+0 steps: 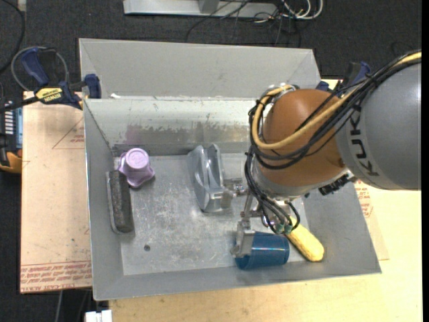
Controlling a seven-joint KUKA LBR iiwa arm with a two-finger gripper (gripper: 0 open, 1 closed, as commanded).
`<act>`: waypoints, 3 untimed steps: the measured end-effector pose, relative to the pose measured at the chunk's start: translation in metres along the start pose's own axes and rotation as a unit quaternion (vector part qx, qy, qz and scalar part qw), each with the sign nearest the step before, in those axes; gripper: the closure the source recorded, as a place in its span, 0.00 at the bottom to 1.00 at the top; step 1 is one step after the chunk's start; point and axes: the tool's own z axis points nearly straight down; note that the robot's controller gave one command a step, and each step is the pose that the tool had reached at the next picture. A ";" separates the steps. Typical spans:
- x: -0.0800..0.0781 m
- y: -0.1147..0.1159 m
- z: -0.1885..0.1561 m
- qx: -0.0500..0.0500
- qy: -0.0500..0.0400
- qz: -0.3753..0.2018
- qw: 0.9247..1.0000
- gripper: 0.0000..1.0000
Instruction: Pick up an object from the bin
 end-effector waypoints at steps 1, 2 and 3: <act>-0.002 -0.001 -0.004 0.000 -0.004 0.002 1.000 0.00; -0.014 -0.091 0.119 0.000 -0.005 -0.068 0.998 0.00; -0.003 -0.088 0.057 -0.001 -0.011 -0.113 0.994 0.00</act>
Offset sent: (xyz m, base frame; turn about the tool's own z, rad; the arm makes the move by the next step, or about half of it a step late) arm 0.0123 -0.1025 -0.1337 -0.1492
